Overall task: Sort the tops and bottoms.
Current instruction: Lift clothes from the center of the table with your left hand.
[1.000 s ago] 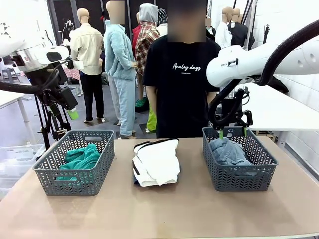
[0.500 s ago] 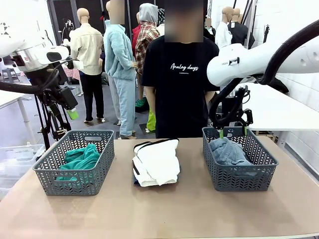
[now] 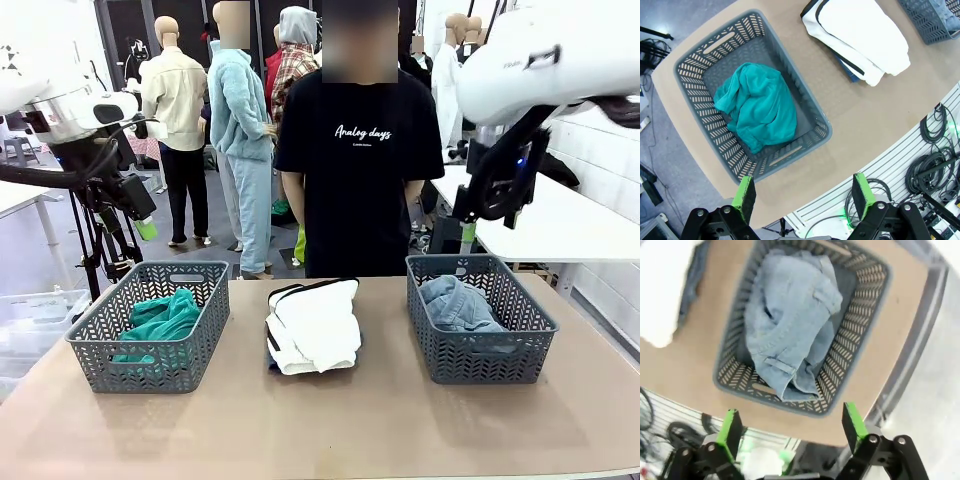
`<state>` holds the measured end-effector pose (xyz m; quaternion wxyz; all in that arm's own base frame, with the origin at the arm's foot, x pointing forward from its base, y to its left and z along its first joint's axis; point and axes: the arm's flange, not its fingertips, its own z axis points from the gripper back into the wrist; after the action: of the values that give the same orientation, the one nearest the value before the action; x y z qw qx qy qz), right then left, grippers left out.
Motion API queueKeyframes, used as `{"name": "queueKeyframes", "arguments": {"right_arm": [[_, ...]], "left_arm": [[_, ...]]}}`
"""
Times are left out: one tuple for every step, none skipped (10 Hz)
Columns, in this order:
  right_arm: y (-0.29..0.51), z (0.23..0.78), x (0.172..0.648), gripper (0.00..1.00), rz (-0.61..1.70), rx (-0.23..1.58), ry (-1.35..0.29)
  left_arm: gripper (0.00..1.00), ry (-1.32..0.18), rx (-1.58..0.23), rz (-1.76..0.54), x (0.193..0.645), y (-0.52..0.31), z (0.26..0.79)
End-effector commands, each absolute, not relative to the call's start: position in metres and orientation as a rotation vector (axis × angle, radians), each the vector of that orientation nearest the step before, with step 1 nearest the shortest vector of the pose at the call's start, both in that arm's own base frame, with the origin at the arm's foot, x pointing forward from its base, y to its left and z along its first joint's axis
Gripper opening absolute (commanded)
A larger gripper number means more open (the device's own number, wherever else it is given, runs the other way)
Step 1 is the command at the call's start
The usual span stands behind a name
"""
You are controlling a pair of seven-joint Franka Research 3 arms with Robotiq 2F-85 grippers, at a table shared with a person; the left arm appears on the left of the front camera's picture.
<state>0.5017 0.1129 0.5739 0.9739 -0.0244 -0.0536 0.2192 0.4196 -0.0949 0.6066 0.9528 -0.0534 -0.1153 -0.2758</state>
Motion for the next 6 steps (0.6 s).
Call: {"name": "queueKeyframes", "arguments": {"right_arm": [[0.110, 0.565, 0.502, 1.00, 0.641, 0.012, -0.156], [0.114, 0.568, 0.507, 1.00, 0.760, 0.059, -0.143], [0.116, 0.568, 0.514, 1.00, 0.856, 0.095, -0.145], [0.116, 0.567, 0.519, 1.00, 0.903, 0.138, -0.148], [0.113, 0.569, 0.527, 1.00, 0.941, 0.200, -0.171], [0.122, 0.570, 0.509, 1.00, 0.839, 0.068, -0.162]], "left_arm": [[1.00, -0.232, -0.132, -0.578, 0.419, -0.093, 0.607], [1.00, -0.232, -0.132, -0.578, 0.419, -0.093, 0.607], [1.00, -0.232, -0.132, -0.578, 0.419, -0.093, 0.607], [1.00, -0.232, -0.132, -0.578, 0.419, -0.093, 0.607], [1.00, -0.232, -0.132, -0.578, 0.419, -0.093, 0.607], [1.00, -0.232, -0.132, -0.578, 0.419, -0.093, 0.607]]}}
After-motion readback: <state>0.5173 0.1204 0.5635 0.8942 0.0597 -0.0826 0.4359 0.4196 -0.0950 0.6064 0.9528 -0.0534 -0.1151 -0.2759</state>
